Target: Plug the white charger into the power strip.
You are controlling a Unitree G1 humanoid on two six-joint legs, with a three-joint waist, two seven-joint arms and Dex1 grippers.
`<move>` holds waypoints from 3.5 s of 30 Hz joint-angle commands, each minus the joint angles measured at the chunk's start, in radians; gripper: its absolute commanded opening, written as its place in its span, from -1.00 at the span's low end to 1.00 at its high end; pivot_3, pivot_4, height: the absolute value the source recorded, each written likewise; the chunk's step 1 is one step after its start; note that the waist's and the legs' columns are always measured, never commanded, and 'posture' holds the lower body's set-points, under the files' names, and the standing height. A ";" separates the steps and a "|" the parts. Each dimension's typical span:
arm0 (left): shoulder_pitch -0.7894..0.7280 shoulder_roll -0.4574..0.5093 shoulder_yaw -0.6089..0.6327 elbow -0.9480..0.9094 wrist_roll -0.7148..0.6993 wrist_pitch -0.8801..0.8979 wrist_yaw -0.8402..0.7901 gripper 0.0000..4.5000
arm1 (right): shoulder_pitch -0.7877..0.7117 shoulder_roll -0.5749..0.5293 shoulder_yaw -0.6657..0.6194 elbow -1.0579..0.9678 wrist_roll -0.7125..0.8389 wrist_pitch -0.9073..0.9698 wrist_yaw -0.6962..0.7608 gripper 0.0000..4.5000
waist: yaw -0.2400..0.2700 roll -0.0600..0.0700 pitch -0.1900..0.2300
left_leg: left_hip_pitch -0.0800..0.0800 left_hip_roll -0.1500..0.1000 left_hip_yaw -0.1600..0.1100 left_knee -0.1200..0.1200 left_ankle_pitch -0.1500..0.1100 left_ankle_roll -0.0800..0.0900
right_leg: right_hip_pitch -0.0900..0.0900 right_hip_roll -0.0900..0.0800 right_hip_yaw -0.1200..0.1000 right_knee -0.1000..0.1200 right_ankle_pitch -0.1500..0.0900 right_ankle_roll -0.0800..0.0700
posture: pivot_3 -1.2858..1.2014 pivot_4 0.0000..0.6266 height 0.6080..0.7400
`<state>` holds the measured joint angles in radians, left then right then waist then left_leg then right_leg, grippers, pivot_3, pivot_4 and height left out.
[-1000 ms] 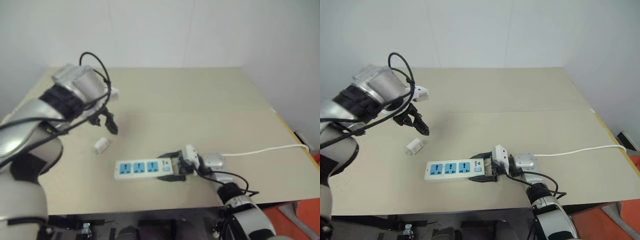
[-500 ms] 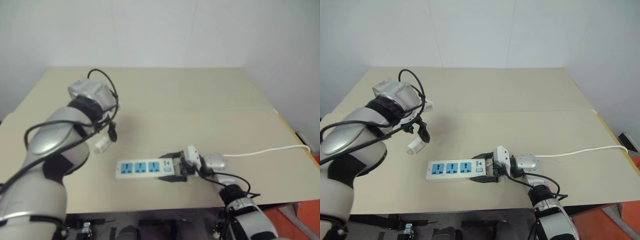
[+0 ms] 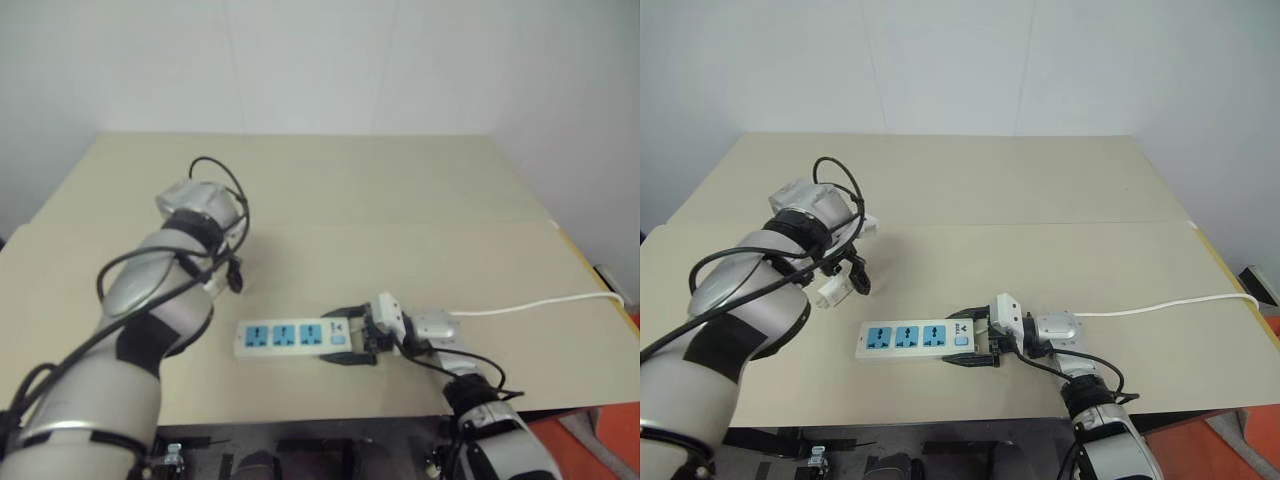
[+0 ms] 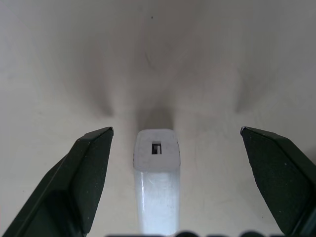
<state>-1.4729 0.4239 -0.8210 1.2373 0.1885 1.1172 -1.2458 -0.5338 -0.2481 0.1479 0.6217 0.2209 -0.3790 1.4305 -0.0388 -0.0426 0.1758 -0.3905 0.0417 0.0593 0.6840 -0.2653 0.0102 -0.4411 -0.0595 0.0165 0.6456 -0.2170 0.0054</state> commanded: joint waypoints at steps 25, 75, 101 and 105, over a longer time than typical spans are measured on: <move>0.016 -0.008 0.151 0.019 0.148 -0.022 0.041 -0.55 | 0.026 -0.014 0.012 -0.028 0.005 0.034 -0.016 0.51 | 0.000 0.000 0.000 | 0.001 0.000 0.000 0.001 0.000 0.000 | 0.001 0.000 0.000 0.002 0.000 0.000 | 0.03 -0.52 1.00; 0.977 0.115 0.799 -1.290 -0.691 -0.849 -0.199 -0.55 | 0.000 0.009 0.041 0.026 -0.008 0.019 -0.012 0.51 | -0.002 0.001 -0.002 | 0.007 0.003 0.000 0.003 0.002 -0.003 | 0.005 0.001 0.001 0.002 0.003 -0.001 | 0.03 -0.52 1.00; 1.053 0.068 0.699 -1.207 -0.610 -0.982 -0.129 -0.55 | 0.012 0.006 0.044 0.012 -0.007 0.026 -0.023 0.51 | -0.002 0.001 -0.002 | 0.008 0.003 0.000 0.003 0.001 -0.002 | 0.005 0.001 0.001 0.001 0.003 -0.001 | 0.03 -0.52 1.00; 1.060 0.079 0.699 -1.196 -0.606 -0.985 -0.137 -0.55 | 0.011 0.008 0.045 0.013 -0.007 0.026 -0.023 0.51 | -0.002 0.001 -0.002 | 0.008 0.003 0.000 0.003 0.001 -0.002 | 0.006 0.001 0.001 0.001 0.003 -0.001 | 0.03 -0.52 1.00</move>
<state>-0.4234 0.4895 -0.1201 0.0437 -0.4206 0.1480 -1.3792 -0.5371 -0.2463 0.1806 0.6373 0.2186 -0.3607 1.4087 -0.0409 -0.0413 0.1735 -0.3824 0.0451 0.0596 0.6866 -0.2638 0.0079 -0.4355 -0.0585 0.0177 0.6470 -0.2140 0.0045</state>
